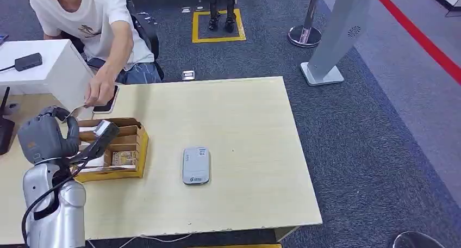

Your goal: Pass the card to the sensor for recognition and then transmit it.

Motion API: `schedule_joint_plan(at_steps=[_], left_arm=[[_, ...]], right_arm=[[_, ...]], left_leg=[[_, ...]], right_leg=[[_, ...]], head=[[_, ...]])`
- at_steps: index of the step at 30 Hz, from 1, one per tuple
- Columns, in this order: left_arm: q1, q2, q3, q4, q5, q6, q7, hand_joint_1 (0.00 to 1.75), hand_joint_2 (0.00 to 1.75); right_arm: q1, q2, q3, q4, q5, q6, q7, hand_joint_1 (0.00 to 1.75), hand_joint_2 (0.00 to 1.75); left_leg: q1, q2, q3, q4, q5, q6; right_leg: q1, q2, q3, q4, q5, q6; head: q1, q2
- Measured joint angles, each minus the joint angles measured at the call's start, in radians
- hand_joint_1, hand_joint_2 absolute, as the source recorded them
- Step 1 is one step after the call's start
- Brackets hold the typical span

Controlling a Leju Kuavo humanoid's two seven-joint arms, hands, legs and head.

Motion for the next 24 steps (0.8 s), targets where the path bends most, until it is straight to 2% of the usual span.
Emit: schedule_joint_plan(at_steps=[4,5,6,11,13,14,17,22,23,24], left_arm=[[-0.001,-0.002,0.000,0.004,-0.013,-0.007,-0.002,1.75,1.75],[-0.002,-0.003,0.000,0.006,-0.014,-0.008,-0.002,0.00,1.75],[-0.002,-0.004,0.000,0.008,-0.014,-0.009,-0.002,0.00,0.00],[-0.002,-0.013,0.000,0.009,-0.021,-0.033,-0.002,0.00,0.00],[-0.001,-0.017,-0.004,0.009,-0.034,-0.066,-0.002,0.00,0.00],[0.001,-0.018,-0.011,0.009,-0.040,-0.083,-0.001,0.00,1.75],[0.011,-0.018,-0.045,0.009,-0.054,-0.127,0.001,0.00,1.75],[0.041,-0.017,-0.107,0.008,-0.053,-0.145,0.001,0.00,1.75],[0.045,-0.016,-0.116,0.008,-0.052,-0.147,0.003,0.00,0.00],[0.049,-0.013,-0.127,0.007,-0.049,-0.153,0.007,0.00,0.00]], right_arm=[[0.000,0.000,0.000,0.000,0.000,0.002,0.000,0.00,0.00],[0.000,0.000,0.000,0.000,0.000,0.002,0.000,0.00,0.00],[0.000,0.000,0.000,0.000,0.000,0.002,0.000,0.00,0.00],[0.000,0.001,0.000,0.000,-0.001,0.003,0.000,0.00,0.00],[0.000,0.001,0.000,0.000,-0.002,0.003,0.000,0.00,0.00],[0.000,0.001,0.000,0.000,-0.004,0.003,0.000,0.00,0.00],[0.000,0.001,0.000,0.000,-0.015,0.003,0.000,0.00,0.00],[0.000,0.001,-0.002,0.000,-0.018,0.003,0.002,0.00,0.00],[0.000,0.001,-0.003,0.000,-0.018,0.003,0.002,0.00,0.00],[0.000,0.001,-0.003,0.000,-0.018,0.003,0.002,0.00,0.00]], left_leg=[[0.000,0.000,0.000,0.000,0.000,0.000],[0.000,0.000,0.000,0.000,0.000,0.000],[0.000,0.000,0.000,0.000,0.000,0.000],[0.000,0.000,0.000,0.000,0.000,0.000],[0.000,0.000,0.000,0.000,0.000,0.000],[0.000,0.000,0.000,0.000,0.000,0.000],[0.000,0.000,0.000,0.000,0.000,0.000],[0.000,0.000,0.000,0.000,0.000,0.000],[0.000,0.000,0.000,0.000,0.000,0.000],[0.000,0.000,0.000,0.000,0.000,0.000]], right_leg=[[0.000,0.000,0.000,0.000,0.000,0.000],[0.000,0.000,0.000,0.000,0.000,0.000],[0.000,0.000,0.000,0.000,0.000,0.000],[0.000,0.000,0.000,0.000,0.000,0.000],[0.000,0.000,0.000,0.000,0.000,0.000],[0.000,0.000,0.000,0.000,0.000,0.000],[0.000,0.000,0.000,0.000,0.000,0.000],[0.000,-0.001,0.000,0.000,0.000,0.000],[0.000,-0.001,0.000,0.000,0.000,0.000],[0.000,-0.001,0.000,0.000,0.000,0.000]], head=[[0.000,0.000],[0.000,0.000],[0.000,0.000],[0.000,0.000],[0.000,0.000],[0.000,0.000],[0.000,0.000],[0.000,0.000],[0.000,0.000],[0.000,0.000]])
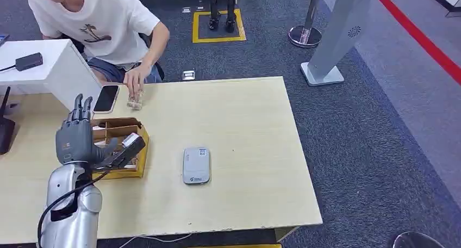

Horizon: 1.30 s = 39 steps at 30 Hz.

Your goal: Pass the card to the sensor for recognition and then transmit it.

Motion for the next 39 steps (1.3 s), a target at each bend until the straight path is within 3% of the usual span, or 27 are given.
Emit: schedule_joint_plan(at_steps=[2,3,18,23,31,39], left_arm=[[0.004,0.005,-0.014,-0.002,0.003,-0.003,0.010,0.00,0.00],[0.005,0.005,-0.019,-0.002,0.003,-0.004,0.012,0.00,1.75],[0.066,0.132,-0.232,-0.022,0.094,-0.101,0.012,0.00,1.75],[0.076,0.159,-0.266,-0.028,0.112,-0.116,0.016,0.00,1.75],[0.123,0.261,-0.346,-0.039,0.240,-0.176,0.029,0.00,1.75],[0.198,0.338,-0.364,-0.074,0.257,-0.197,0.057,0.00,1.75]], right_arm=[[0.000,0.000,0.000,0.000,0.000,0.000,-0.002,0.00,0.00],[0.000,0.000,0.000,0.000,0.000,0.000,-0.002,0.00,0.00],[0.000,0.000,-0.017,0.000,-0.018,0.000,-0.006,0.00,0.00],[0.000,0.000,-0.018,0.000,-0.019,0.000,-0.011,0.00,0.00],[0.000,0.000,-0.022,0.000,-0.033,-0.002,-0.018,0.00,0.00],[0.000,0.000,-0.025,0.000,-0.033,-0.003,-0.012,0.00,0.00]], left_leg=[[0.000,0.000,0.000,0.000,0.000,0.000],[0.000,0.000,0.000,0.000,0.000,0.000],[0.000,0.000,0.000,0.000,0.000,0.000],[0.000,0.000,0.000,0.000,0.000,0.000],[0.000,0.000,0.000,0.000,0.000,0.000],[0.000,0.001,0.000,0.000,0.000,0.000]], right_leg=[[0.000,0.000,0.000,0.000,0.000,0.000],[0.000,0.000,0.000,0.000,0.000,0.000],[0.000,0.000,0.000,0.000,0.000,0.000],[0.000,0.000,0.000,0.000,0.000,0.000],[0.000,0.000,0.000,0.000,0.000,0.000],[0.000,0.000,0.000,0.000,-0.001,-0.001]], head=[[0.000,0.000],[0.000,0.000],[0.000,0.000],[0.000,0.000],[0.000,0.000],[0.000,0.000]])
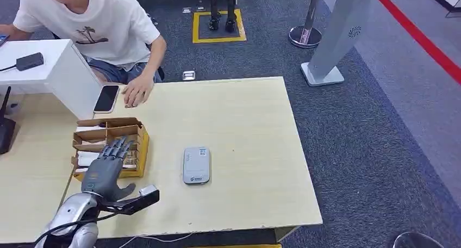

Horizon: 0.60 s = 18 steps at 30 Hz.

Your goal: Pass the card to the sensor for recognition and then transmit it.

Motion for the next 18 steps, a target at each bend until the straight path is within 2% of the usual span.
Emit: schedule_joint_plan(at_steps=[11,18], left_arm=[[0.043,0.035,0.000,-0.040,0.000,-0.007,0.015,0.00,1.75],[0.081,0.039,0.000,-0.077,-0.031,-0.010,0.066,0.00,1.75]], right_arm=[[0.000,0.000,-0.001,0.000,-0.002,-0.002,-0.005,0.00,0.00],[0.000,0.000,-0.006,0.000,-0.003,-0.003,0.000,0.00,0.00]], left_leg=[[0.000,0.000,0.000,0.000,0.000,0.000],[0.000,0.000,0.000,0.000,0.000,0.000]], right_leg=[[0.000,0.000,0.000,0.000,0.000,0.000],[0.000,0.000,0.000,0.000,0.000,0.000]], head=[[0.000,0.000],[0.000,0.000]])
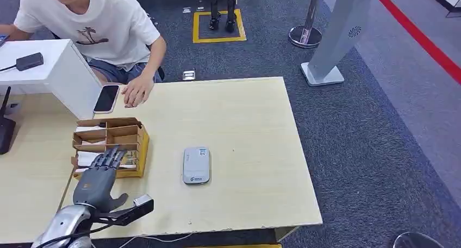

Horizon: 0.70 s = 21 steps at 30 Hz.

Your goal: Pass the card to the sensor for recognition and then transmit it.

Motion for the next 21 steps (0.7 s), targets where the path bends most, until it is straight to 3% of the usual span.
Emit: schedule_joint_plan(at_steps=[21], left_arm=[[0.038,-0.055,0.058,-0.033,-0.103,0.018,0.019,0.00,1.75]], right_arm=[[0.000,0.000,-0.003,0.000,0.001,-0.003,0.014,0.00,0.00]], left_leg=[[0.000,0.000,0.000,0.000,0.000,0.000]], right_leg=[[0.000,0.000,0.000,0.000,0.000,0.000]], head=[[0.000,0.000]])
